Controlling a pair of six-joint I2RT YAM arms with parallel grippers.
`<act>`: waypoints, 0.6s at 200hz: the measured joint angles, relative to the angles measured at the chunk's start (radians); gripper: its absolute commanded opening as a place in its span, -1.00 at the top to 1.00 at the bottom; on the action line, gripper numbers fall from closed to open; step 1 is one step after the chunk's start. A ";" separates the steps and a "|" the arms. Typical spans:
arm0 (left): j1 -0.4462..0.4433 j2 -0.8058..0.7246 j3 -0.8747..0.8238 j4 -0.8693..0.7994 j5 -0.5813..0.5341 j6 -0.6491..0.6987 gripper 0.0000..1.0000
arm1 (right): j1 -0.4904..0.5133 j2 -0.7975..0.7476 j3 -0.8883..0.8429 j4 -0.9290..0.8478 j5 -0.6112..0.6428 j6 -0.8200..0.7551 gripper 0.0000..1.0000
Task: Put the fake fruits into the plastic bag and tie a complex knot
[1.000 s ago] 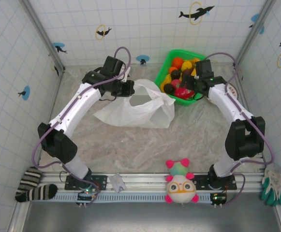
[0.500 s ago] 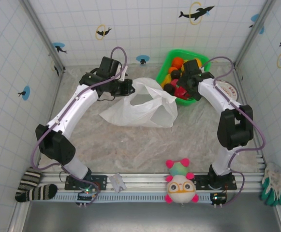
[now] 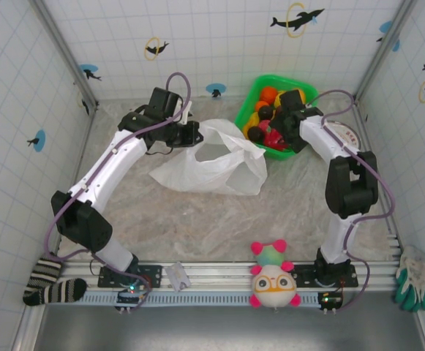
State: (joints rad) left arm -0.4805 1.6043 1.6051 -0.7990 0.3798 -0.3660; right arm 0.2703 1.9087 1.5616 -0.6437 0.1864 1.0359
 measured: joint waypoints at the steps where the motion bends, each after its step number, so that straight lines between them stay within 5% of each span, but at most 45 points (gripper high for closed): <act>1: 0.000 0.000 0.000 0.000 0.000 0.000 1.00 | 0.000 0.001 0.000 0.002 0.000 0.000 -1.00; 120: 0.000 -0.002 -0.008 0.000 -0.007 0.002 1.00 | -0.013 0.093 0.018 0.090 -0.060 0.055 -1.00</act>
State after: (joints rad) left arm -0.4805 1.6020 1.5974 -0.7986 0.3729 -0.3641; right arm 0.2577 2.0022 1.5795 -0.5537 0.1268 1.0908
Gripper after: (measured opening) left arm 0.055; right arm 0.999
